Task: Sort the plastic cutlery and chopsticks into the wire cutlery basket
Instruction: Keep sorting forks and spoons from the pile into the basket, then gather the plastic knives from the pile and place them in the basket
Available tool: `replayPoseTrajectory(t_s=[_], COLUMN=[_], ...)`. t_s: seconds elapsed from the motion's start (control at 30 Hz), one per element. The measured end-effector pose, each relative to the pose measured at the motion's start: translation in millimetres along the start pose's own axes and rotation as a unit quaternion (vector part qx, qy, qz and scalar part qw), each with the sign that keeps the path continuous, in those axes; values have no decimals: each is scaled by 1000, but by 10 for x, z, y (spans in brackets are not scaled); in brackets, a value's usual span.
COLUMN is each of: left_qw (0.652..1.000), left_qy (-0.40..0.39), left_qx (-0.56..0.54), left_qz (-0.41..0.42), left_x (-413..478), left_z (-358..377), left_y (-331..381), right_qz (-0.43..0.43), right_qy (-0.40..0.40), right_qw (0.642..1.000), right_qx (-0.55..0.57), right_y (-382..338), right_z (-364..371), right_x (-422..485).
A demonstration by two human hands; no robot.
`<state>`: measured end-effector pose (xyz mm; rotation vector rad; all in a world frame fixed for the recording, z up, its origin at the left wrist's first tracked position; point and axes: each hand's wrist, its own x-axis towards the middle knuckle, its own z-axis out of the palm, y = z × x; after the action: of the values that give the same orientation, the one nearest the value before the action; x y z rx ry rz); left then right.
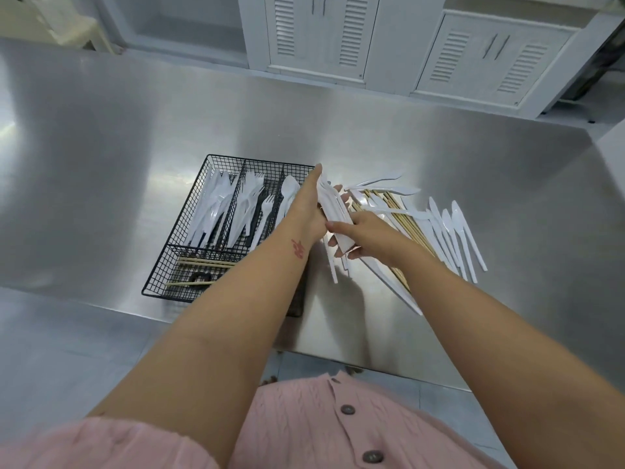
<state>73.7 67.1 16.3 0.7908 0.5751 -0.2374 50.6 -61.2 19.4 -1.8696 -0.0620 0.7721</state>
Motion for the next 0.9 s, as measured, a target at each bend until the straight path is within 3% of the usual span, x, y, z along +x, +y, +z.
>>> replayPoseTrajectory(t_s=[0.2, 0.33, 0.4, 0.5, 0.57, 0.6, 0.63, 0.73, 0.9], left_qw=[999, 977, 915, 728, 595, 546, 517, 513, 526], left_qy=[26, 123, 203, 244, 211, 186, 163, 119, 105], left_qx=[0, 118, 271, 548, 702, 756, 792, 824, 817], left_qz=[19, 132, 218, 332, 328, 310, 282, 210, 210], left_x=[-49, -31, -47, -49, -50, -44, -39, 12, 18], left_z=[-409, -703, -937, -1386, -1657, -1767, -1857, -2002, -2019], left_y=[354, 568, 657, 770, 803, 800, 793, 763, 744], right_qz=[-43, -54, -44, -12, 10, 19, 27, 39, 23], right_qy=[4, 63, 83, 94, 105, 112, 118, 132, 158], right_qw=[999, 996, 993, 988, 984, 982, 978, 952, 893], right_qx=[14, -19, -71, -119, -143, -153, -169, -273, -421], right_y=[-266, -413, -467, -552, -569, -575, -584, -646, -699], right_z=[416, 749, 913, 1128, 1253, 1310, 1366, 1472, 1574], right_x=[172, 372, 519, 698, 804, 844, 871, 908, 862])
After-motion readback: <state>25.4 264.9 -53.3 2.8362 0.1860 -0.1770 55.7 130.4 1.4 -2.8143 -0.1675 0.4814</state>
